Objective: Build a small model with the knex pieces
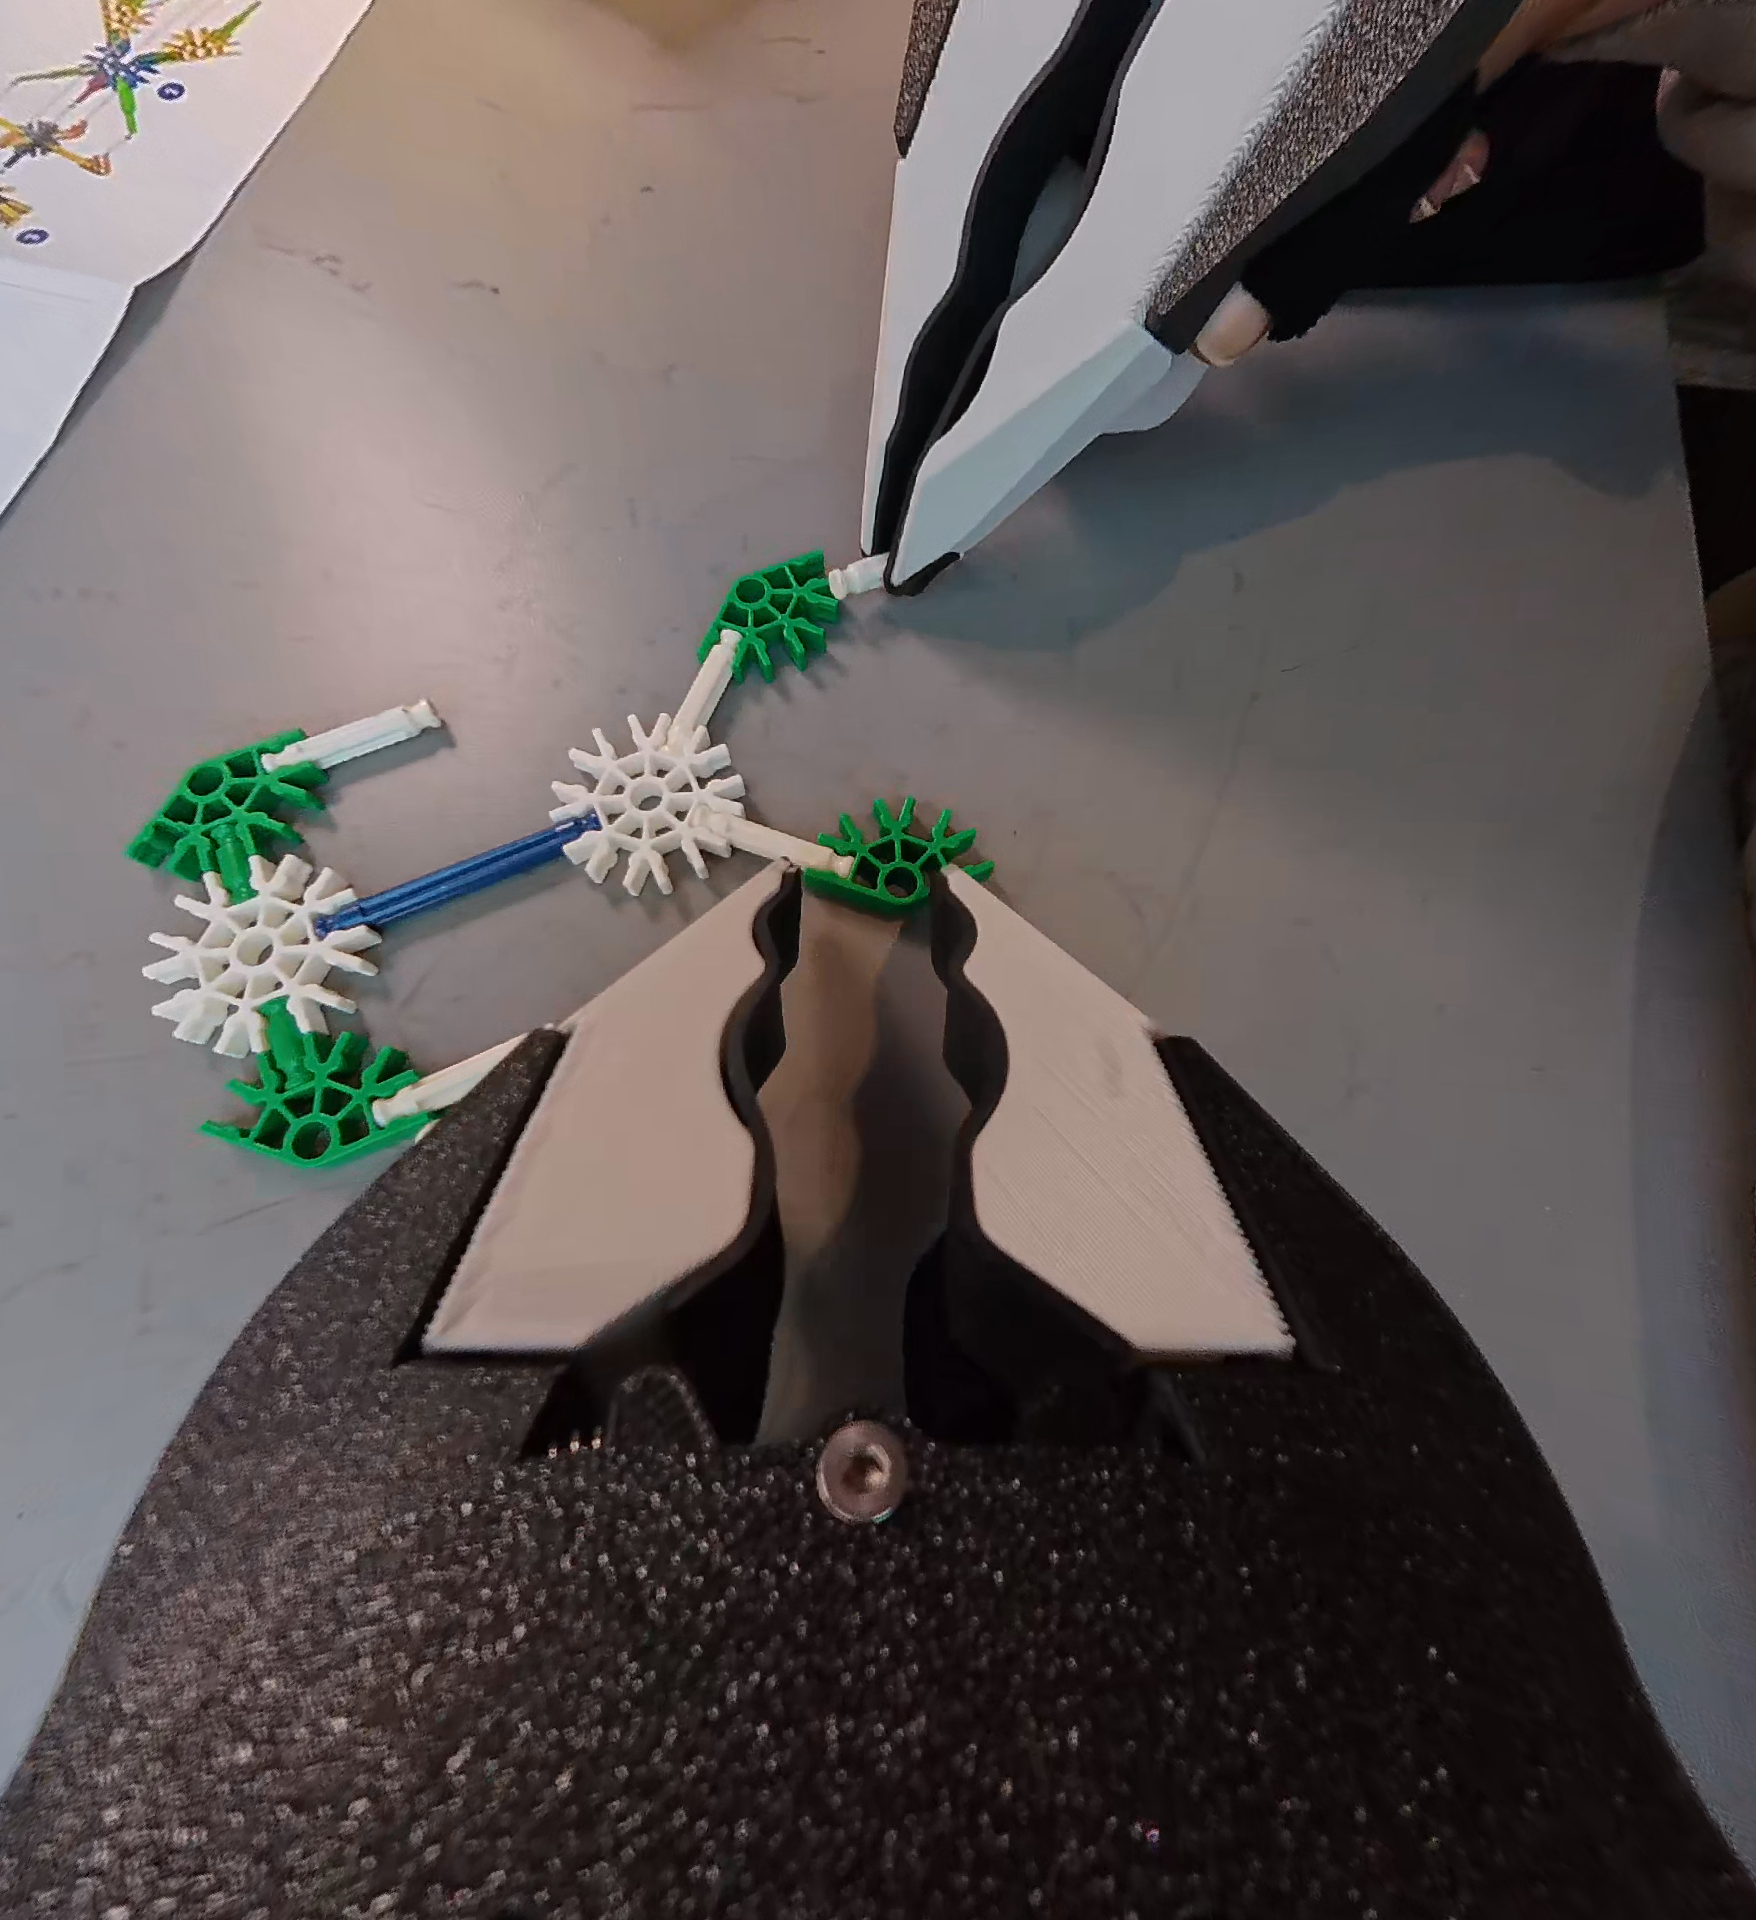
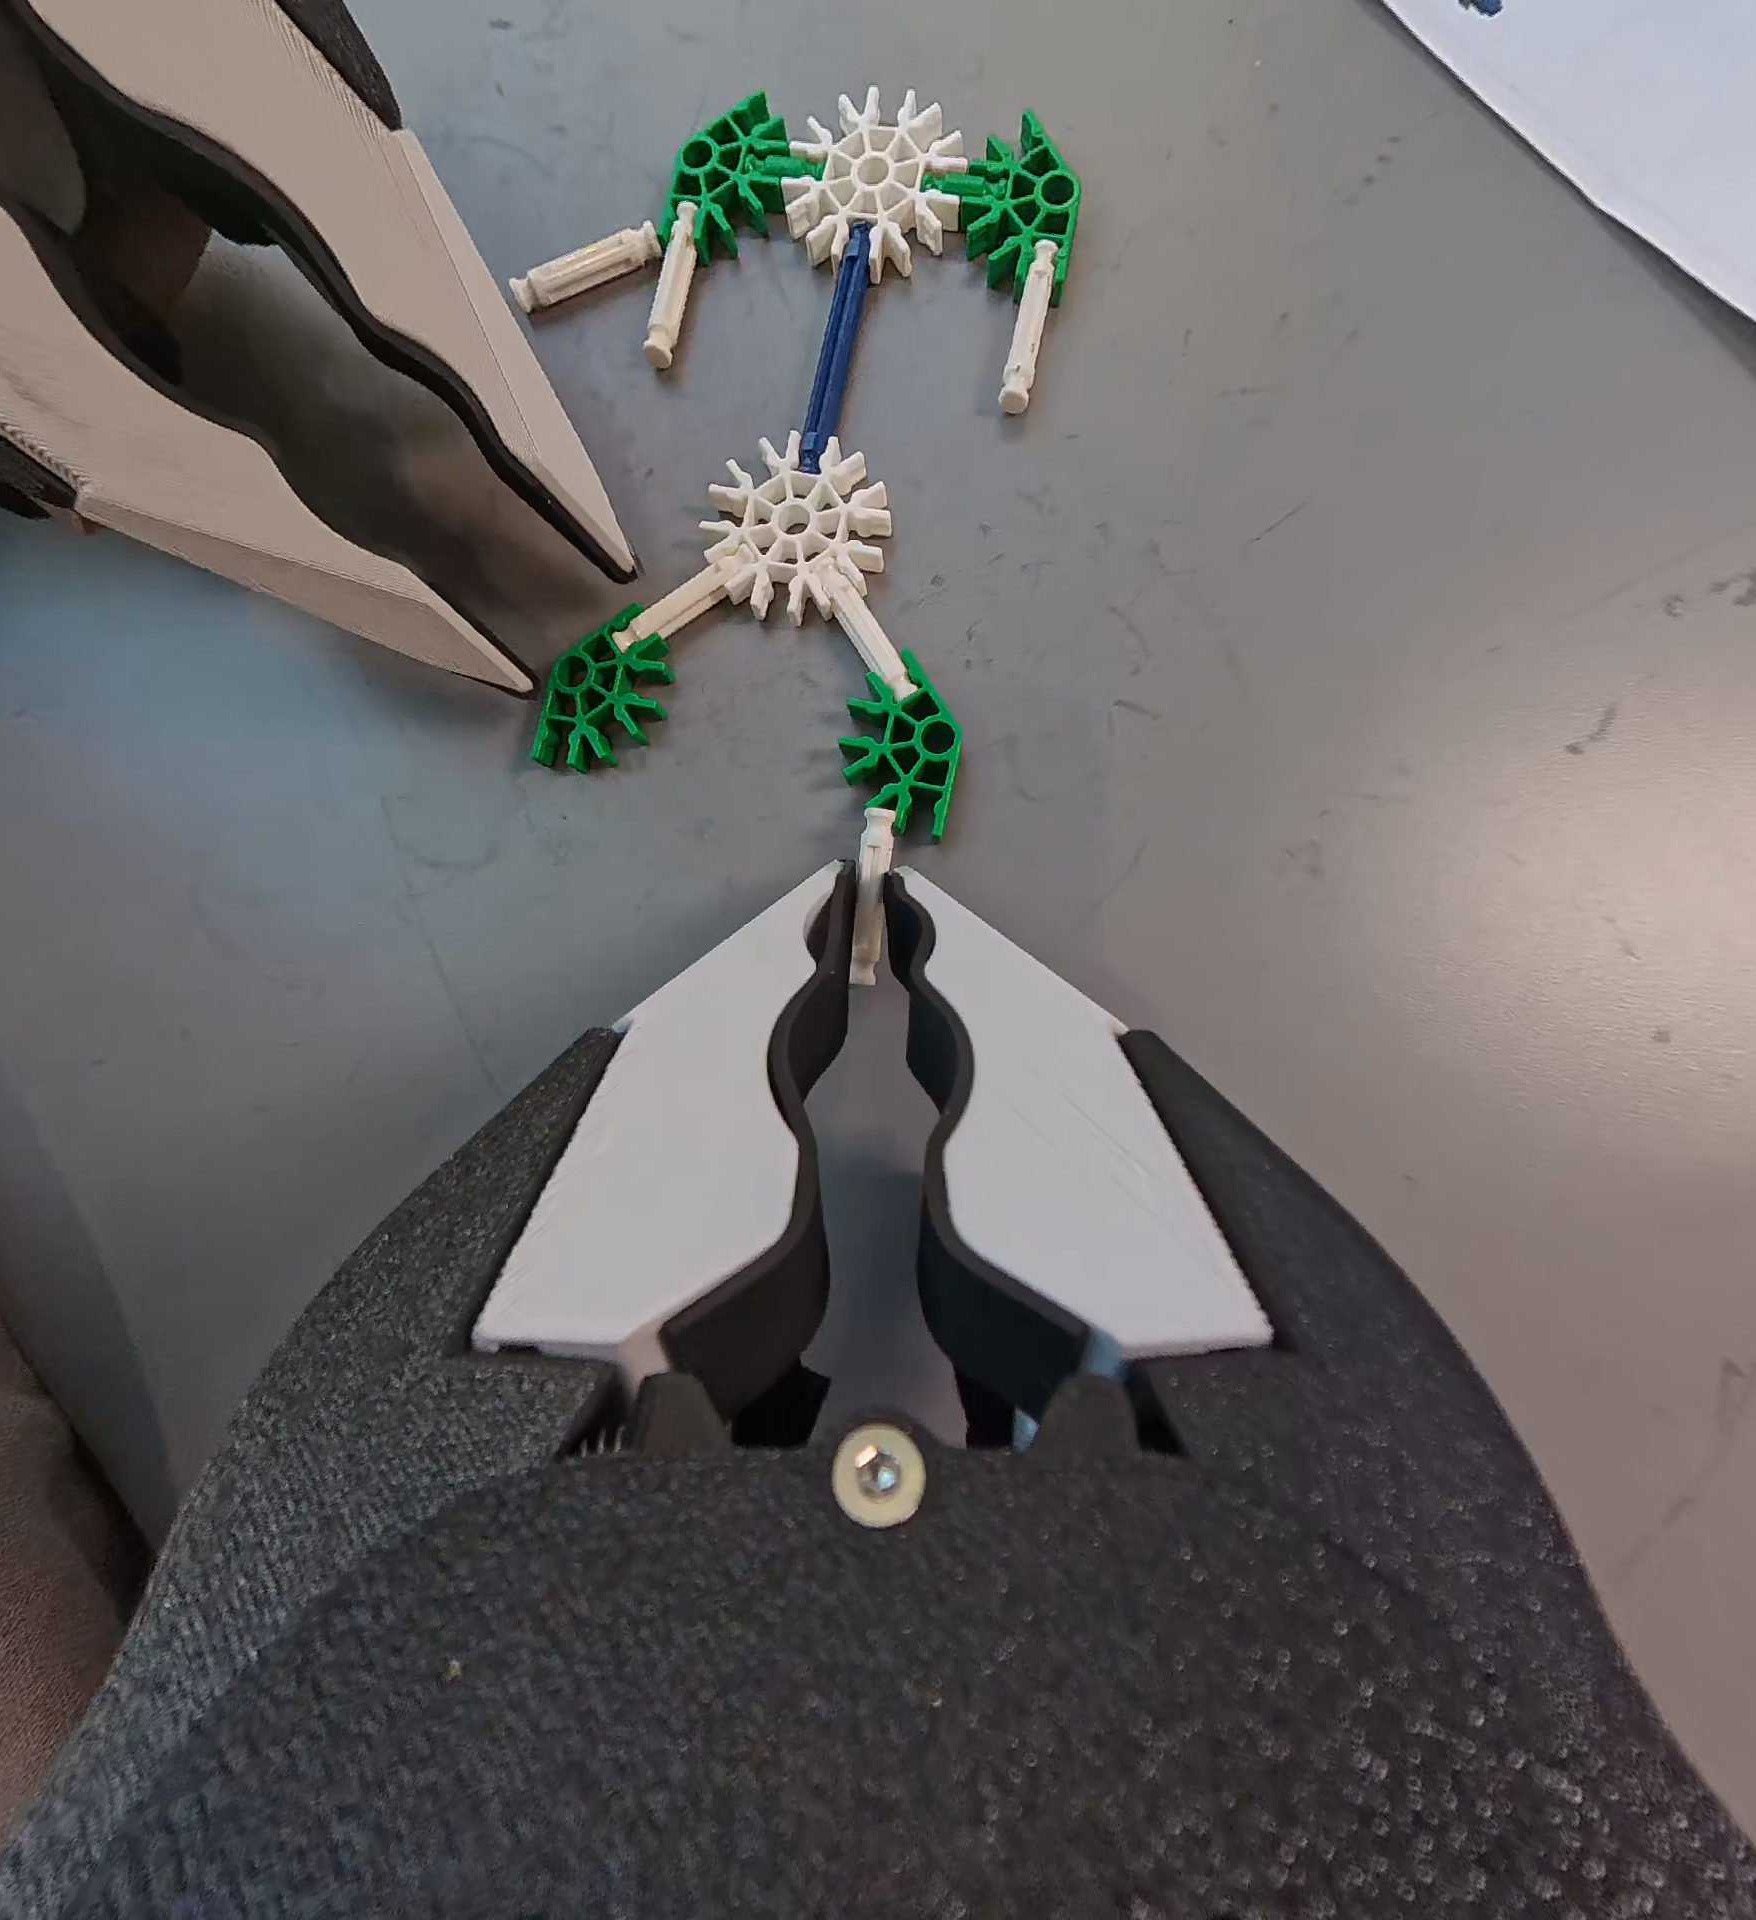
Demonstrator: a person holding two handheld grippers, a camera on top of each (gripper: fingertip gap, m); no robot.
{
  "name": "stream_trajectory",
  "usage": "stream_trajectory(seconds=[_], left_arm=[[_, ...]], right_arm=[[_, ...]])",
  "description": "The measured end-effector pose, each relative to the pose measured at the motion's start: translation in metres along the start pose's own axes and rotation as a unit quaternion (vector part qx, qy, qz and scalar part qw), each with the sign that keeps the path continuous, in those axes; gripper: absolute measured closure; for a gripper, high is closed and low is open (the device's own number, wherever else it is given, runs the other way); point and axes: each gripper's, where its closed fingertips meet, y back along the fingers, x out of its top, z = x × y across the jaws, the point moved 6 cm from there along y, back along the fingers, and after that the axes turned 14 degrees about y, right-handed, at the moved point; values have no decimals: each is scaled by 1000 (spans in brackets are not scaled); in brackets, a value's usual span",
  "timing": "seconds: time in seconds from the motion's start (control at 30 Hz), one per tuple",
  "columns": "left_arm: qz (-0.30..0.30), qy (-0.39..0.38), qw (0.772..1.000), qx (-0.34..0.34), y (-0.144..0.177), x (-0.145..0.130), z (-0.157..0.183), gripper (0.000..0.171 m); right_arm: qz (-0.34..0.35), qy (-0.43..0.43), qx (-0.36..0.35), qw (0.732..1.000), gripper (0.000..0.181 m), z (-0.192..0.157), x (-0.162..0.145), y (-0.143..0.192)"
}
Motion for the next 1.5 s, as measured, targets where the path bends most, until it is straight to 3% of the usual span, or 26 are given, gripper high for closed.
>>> stream_trajectory(seconds=[1.0, 1.5], left_arm=[[2, -3, 1000, 10, 3, 0, -5, 149], [37, -15, 999, 15, -2, 7, 0, 150]], right_arm=[[-9, 20, -28, 999, 171, 10, 8, -2], [-39, 54, -10, 998, 181, 14, 18, -6]])
